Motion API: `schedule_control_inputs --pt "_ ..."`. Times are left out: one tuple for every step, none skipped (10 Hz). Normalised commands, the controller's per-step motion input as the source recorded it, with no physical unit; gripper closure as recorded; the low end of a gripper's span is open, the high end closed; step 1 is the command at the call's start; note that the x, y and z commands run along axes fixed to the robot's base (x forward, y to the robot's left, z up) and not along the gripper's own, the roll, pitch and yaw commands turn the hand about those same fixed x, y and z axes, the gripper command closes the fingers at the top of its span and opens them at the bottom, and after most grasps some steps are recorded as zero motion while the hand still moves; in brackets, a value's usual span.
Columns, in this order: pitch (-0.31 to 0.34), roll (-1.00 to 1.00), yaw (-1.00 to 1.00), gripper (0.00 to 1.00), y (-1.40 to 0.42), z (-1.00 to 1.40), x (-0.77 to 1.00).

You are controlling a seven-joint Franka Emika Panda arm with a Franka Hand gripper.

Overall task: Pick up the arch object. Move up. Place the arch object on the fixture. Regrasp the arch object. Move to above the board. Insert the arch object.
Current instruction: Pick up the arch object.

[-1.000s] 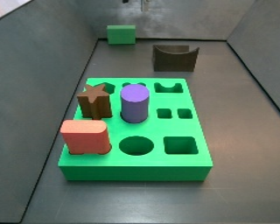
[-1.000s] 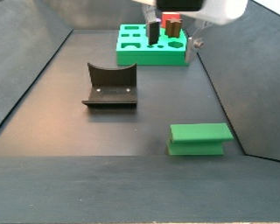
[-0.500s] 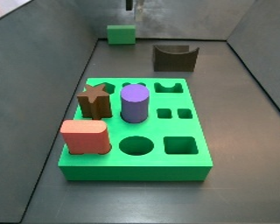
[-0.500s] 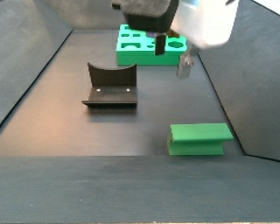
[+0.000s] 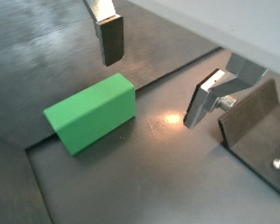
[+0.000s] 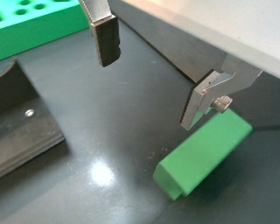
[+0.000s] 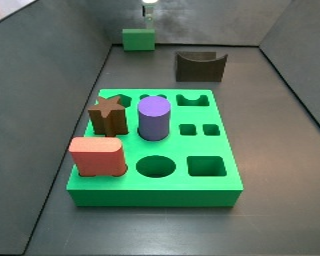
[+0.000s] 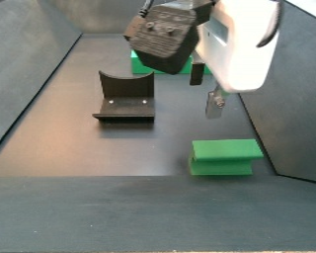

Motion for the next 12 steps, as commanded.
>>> schedule_control_inputs --pt "-0.214 0.0 -0.89 0.0 0.11 -0.11 0.0" --pt "-0.221 0.0 -0.85 0.0 0.16 -0.1 0.0" --pt "-0.214 0.0 -0.61 0.0 0.38 -0.22 -0.09" --pt "-0.18 0.0 -0.46 0.0 0.51 -0.44 -0.19" --pt "-0.15 0.0 -0.15 0.0 0.71 -0.59 -0.37" --pt "-0.114 0.0 0.0 0.0 0.67 -0.61 -0.18" --pt "-0.307 0.0 0.26 0.0 0.45 -0.65 -0.43" --pt "-0.339 -0.04 0.16 0.0 0.2 -0.53 -0.32" --pt "-0.349 -0.09 0.12 0.0 0.0 -0.5 -0.24" --pt "-0.37 -0.13 0.09 0.0 -0.06 -0.41 -0.21" --pt "-0.39 -0.15 0.04 0.0 -0.13 -0.35 -0.21" --pt "-0.401 -0.16 0.01 0.0 -0.18 -0.3 -0.23"
